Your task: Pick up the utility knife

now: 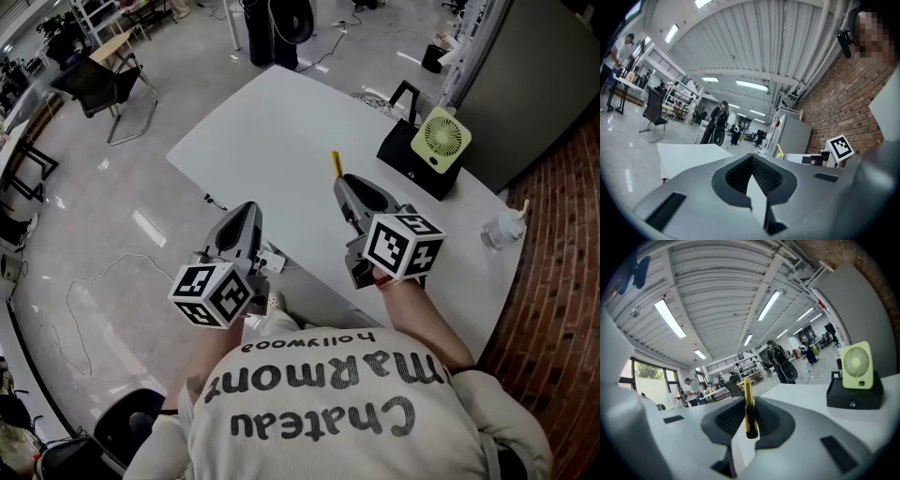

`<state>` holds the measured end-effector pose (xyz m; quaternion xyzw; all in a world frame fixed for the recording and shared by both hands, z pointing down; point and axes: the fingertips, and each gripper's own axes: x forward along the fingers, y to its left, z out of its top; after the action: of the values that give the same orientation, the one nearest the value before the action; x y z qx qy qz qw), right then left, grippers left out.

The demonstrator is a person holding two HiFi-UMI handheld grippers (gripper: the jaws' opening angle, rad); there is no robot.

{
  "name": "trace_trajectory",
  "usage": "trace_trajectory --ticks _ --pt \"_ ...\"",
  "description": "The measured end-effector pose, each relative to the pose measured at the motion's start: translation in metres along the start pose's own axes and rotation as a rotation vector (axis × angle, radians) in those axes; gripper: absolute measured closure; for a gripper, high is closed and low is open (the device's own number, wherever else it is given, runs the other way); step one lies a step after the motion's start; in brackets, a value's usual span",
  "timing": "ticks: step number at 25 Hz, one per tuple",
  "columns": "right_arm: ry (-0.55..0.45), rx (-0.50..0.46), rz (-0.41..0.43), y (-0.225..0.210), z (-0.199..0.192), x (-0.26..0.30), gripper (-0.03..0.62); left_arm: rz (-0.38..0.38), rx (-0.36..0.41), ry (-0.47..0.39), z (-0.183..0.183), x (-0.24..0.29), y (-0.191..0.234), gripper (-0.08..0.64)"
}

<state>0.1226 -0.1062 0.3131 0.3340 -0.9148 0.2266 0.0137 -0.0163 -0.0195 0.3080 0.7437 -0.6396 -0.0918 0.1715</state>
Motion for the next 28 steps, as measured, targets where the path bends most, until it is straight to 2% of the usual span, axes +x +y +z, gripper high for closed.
trace_trajectory --ticks 12,28 --pt "0.007 -0.029 -0.016 -0.011 -0.006 -0.016 0.531 0.004 -0.002 0.005 -0.010 -0.004 -0.011 0.560" --pt "0.018 -0.011 -0.013 -0.027 -0.012 -0.022 0.531 0.020 -0.003 0.014 -0.017 -0.001 -0.019 0.560"
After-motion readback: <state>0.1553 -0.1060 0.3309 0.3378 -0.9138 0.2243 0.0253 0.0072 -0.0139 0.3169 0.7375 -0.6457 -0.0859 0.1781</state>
